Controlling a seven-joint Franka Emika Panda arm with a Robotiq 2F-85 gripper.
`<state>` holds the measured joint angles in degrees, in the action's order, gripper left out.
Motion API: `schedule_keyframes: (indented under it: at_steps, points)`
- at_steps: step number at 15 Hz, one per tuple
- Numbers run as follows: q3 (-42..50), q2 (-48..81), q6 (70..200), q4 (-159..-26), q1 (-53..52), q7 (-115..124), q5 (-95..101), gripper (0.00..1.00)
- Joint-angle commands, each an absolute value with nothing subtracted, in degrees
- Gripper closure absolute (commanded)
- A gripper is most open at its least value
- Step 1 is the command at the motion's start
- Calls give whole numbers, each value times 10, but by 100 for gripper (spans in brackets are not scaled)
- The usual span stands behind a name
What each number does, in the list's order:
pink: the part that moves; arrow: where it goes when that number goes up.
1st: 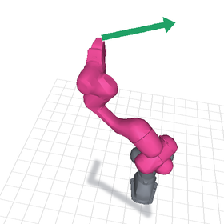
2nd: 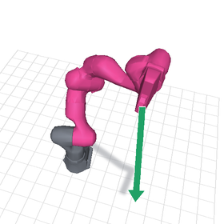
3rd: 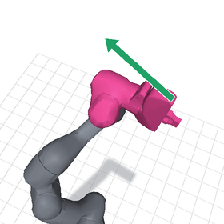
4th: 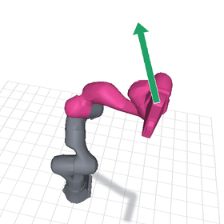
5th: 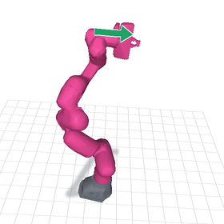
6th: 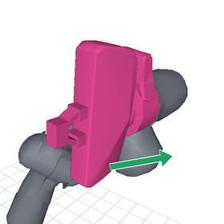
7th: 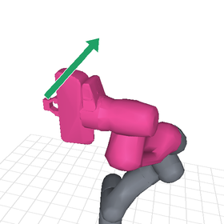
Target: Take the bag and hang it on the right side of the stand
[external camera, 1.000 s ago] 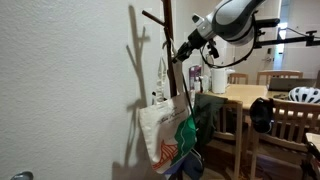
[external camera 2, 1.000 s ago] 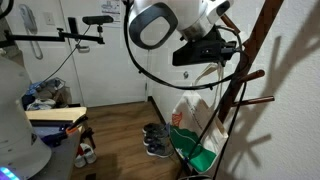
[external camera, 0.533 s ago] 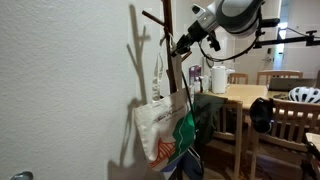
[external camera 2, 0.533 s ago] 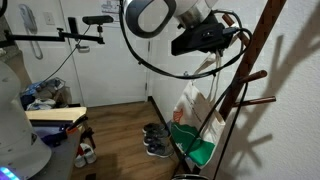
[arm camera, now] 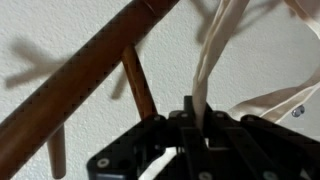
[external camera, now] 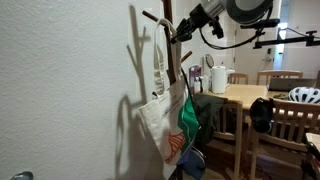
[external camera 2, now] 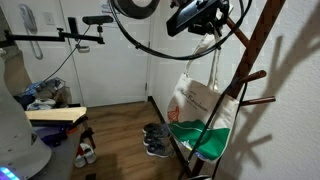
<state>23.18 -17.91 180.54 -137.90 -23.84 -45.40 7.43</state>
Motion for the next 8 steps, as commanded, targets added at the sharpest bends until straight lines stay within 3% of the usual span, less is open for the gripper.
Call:
schedule_keyframes:
  at_steps: [1, 5, 8]
  points:
    - [142, -226, 1783, -1400, -162, -419, 115, 95]
    - [114, -238, 1758, -1422, -171, -430, 99, 95]
    - [170, -227, 1772, -1446, -256, -459, 55, 95]
